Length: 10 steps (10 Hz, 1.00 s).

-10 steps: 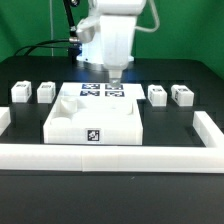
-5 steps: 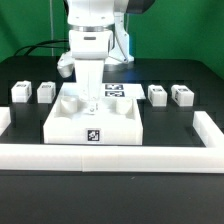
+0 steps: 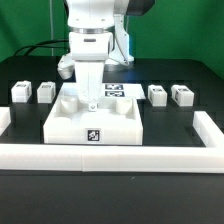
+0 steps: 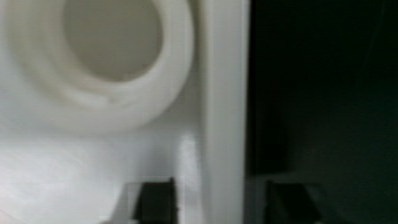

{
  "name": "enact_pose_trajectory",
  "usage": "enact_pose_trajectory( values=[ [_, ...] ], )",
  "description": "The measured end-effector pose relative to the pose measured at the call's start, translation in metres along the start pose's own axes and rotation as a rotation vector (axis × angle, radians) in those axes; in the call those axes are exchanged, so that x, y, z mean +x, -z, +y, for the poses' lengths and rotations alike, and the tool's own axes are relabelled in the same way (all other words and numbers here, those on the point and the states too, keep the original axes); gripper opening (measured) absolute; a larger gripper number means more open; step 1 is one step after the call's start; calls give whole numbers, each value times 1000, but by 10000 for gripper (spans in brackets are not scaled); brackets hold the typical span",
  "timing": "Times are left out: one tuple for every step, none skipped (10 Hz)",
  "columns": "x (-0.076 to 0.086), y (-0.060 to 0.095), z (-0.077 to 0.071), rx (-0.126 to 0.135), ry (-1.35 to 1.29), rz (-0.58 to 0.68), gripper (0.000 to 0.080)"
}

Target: Assemble square table

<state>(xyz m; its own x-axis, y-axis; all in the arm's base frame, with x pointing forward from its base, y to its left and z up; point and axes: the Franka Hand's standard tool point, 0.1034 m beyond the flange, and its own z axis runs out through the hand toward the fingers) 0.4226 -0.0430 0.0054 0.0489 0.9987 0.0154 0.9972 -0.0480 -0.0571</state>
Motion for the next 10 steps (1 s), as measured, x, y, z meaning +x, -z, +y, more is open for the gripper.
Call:
enact_pose_trajectory(
  values=[
    [0, 0, 0, 0, 0, 0, 92],
    [-1, 1, 2, -9, -3, 0, 92],
    [-1, 1, 2, -10, -3, 0, 58],
    [-1, 1, 2, -10, -3, 0, 58],
    [-1, 1, 2, -11, -3, 0, 58],
    [-1, 1, 2, -11, -3, 0, 58],
    [-1, 1, 2, -11, -3, 0, 58],
    [-1, 1, 2, -11, -3, 0, 58],
    [-1, 1, 2, -11, -3, 0, 58],
    [-1, 1, 3, -13, -3, 0, 58]
  ],
)
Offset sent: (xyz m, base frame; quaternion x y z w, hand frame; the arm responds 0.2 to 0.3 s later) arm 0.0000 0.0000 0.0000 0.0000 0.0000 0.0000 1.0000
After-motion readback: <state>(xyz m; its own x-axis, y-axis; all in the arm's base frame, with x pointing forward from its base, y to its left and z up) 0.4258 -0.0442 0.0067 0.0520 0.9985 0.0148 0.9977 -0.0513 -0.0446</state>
